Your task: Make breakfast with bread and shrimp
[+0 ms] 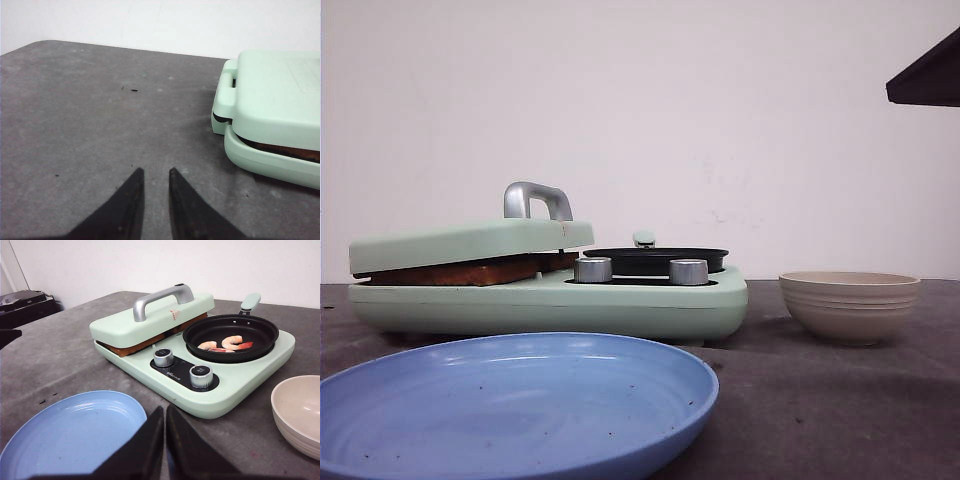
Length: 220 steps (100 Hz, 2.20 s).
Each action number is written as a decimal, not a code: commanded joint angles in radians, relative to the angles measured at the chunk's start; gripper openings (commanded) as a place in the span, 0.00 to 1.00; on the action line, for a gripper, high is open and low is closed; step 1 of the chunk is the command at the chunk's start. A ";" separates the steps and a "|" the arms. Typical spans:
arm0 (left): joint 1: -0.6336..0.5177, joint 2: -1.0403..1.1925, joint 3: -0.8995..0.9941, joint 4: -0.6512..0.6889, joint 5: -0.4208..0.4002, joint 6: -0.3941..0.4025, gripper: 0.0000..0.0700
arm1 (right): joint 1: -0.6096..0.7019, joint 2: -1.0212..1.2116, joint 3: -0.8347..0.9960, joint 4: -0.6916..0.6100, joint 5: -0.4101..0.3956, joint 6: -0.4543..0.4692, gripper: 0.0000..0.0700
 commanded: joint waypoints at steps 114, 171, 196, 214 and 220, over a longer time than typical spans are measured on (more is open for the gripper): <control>0.000 -0.001 -0.018 -0.004 0.002 0.016 0.00 | -0.487 -0.201 -0.173 -0.097 0.210 -0.338 0.00; 0.000 -0.001 -0.018 -0.004 0.002 0.016 0.00 | -0.486 -0.201 -0.172 -0.069 0.153 -0.213 0.00; 0.000 -0.001 -0.018 -0.005 0.002 0.016 0.00 | -0.486 -0.201 -0.172 -0.069 0.153 -0.213 0.00; 0.000 -0.001 -0.018 -0.005 0.002 0.016 0.00 | -0.486 -0.201 -0.172 -0.069 0.153 -0.213 0.00; 0.000 -0.001 -0.018 -0.005 0.002 0.016 0.00 | -0.486 -0.201 -0.172 -0.069 0.153 -0.213 0.00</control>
